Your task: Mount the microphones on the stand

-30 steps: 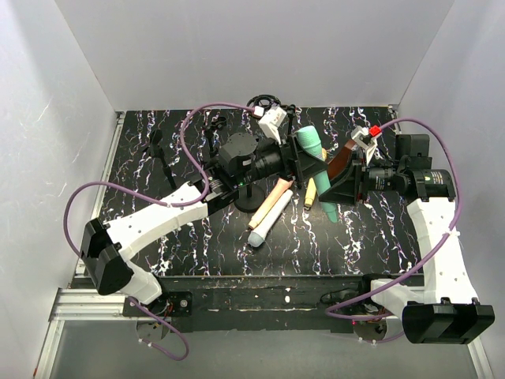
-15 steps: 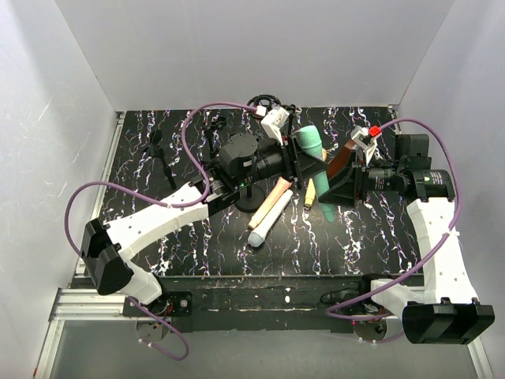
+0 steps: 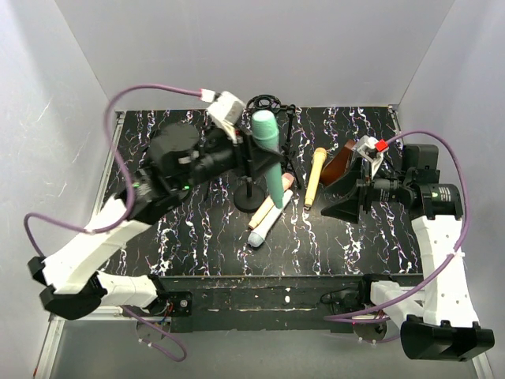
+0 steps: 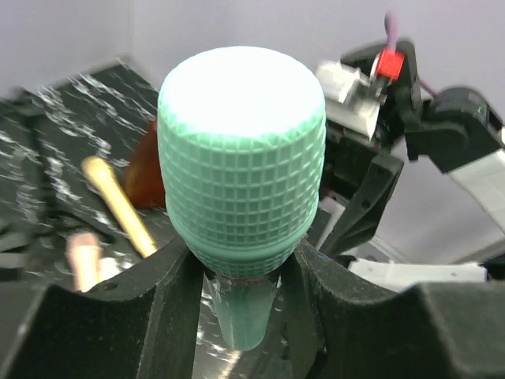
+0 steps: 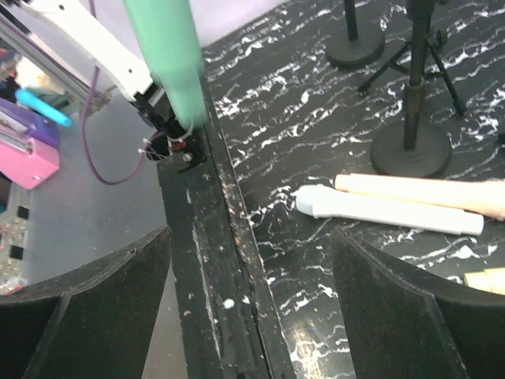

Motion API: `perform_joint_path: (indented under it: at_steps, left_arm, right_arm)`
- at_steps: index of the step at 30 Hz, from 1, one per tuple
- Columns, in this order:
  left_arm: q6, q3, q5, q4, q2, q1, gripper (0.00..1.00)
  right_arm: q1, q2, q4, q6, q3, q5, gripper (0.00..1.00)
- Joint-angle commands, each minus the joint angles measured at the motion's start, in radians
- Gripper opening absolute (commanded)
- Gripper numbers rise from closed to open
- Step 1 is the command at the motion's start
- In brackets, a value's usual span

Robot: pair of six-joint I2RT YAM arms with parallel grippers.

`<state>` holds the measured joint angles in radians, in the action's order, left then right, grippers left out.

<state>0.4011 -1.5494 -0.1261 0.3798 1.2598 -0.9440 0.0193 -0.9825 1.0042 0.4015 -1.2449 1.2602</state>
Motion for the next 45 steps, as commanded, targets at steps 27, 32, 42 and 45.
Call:
perform_joint_path:
  at_steps: [27,32,42,45]
  left_arm:
    - [-0.505,-0.772,0.171,0.258,0.483,0.436,0.0]
    - [-0.484,-0.735,0.14,0.217,0.495,0.476,0.0]
    - [-0.443,-0.716,0.054,0.18,0.543,0.544,0.0]
    - [-0.435,-0.707,0.037,0.176,0.556,0.548,0.0]
  right_arm:
    - [-0.139,0.18,-0.334,0.16,0.556,-0.078,0.88]
    - [-0.139,0.176,-0.328,0.168,0.556,-0.068,0.88]
    - [-0.153,0.174,-0.32,0.174,0.555,-0.055,0.88]
    - [-0.156,0.174,-0.317,0.175,0.555,-0.053,0.88]
